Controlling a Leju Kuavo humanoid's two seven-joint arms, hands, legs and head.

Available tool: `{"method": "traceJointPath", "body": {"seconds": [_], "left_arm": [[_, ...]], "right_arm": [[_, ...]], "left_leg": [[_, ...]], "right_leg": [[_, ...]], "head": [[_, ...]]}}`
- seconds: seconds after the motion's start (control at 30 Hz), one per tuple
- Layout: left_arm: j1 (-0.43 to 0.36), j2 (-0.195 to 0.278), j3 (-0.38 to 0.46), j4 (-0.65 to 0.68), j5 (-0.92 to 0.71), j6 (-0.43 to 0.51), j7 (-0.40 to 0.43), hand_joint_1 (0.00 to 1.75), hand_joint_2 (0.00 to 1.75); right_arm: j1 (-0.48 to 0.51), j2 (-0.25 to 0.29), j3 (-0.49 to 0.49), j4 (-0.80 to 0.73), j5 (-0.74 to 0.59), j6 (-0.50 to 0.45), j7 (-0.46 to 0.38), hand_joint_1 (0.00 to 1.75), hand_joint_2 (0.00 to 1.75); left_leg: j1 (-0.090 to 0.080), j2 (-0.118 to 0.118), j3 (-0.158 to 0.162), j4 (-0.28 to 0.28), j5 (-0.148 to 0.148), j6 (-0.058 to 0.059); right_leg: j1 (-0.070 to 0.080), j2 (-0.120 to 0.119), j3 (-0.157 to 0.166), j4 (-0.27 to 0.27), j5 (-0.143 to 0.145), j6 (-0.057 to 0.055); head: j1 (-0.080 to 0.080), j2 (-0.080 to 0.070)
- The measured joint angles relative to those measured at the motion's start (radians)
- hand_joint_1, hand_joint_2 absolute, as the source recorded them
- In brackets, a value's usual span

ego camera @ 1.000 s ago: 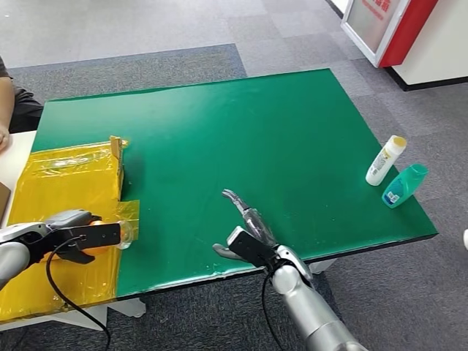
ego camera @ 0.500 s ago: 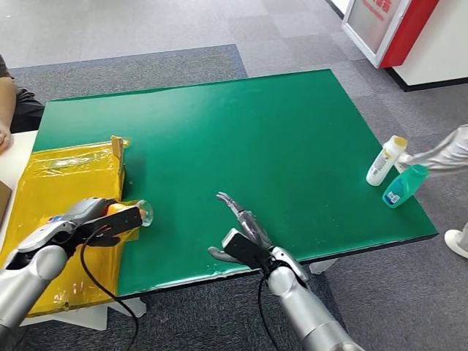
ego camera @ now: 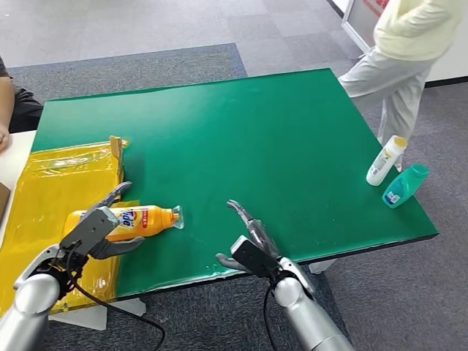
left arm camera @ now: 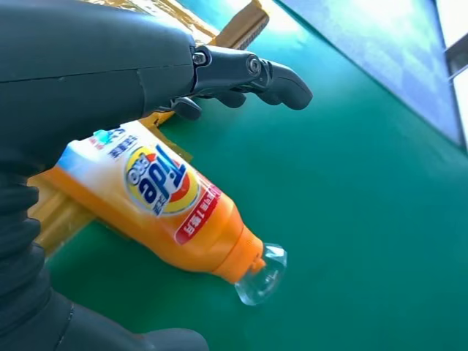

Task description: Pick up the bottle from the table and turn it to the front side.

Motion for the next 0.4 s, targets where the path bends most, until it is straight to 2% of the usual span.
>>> {"method": "traceJointPath", "body": {"seconds": [0.1, 0.27, 0.4], "left_arm": [[0.046, 0.002, 0.029, -0.072, 0.022, -0.003, -0.005, 0.00, 1.75], [0.077, 0.003, 0.050, -0.128, 0.033, -0.001, -0.014, 0.00, 1.75], [0.120, -0.010, 0.069, -0.181, 0.098, 0.016, -0.082, 0.00, 1.75]], "right_arm": [[0.011, -0.003, -0.007, -0.013, 0.000, 0.000, 0.001, 0.00, 1.75], [0.018, -0.004, -0.014, -0.023, 0.000, 0.000, 0.001, 0.00, 1.75], [0.031, -0.004, -0.021, -0.039, 0.000, 0.000, 0.003, 0.00, 1.75]], "left_leg": [[0.000, 0.000, 0.000, 0.000, 0.000, 0.000], [0.000, 0.000, 0.000, 0.000, 0.000, 0.000], [0.000, 0.000, 0.000, 0.000, 0.000, 0.000]], "right_leg": [[0.000, 0.000, 0.000, 0.000, 0.000, 0.000], [0.000, 0.000, 0.001, 0.000, 0.000, 0.000], [0.000, 0.000, 0.001, 0.000, 0.000, 0.001]], "head": [[0.000, 0.000], [0.000, 0.000], [0.000, 0.000]]}}
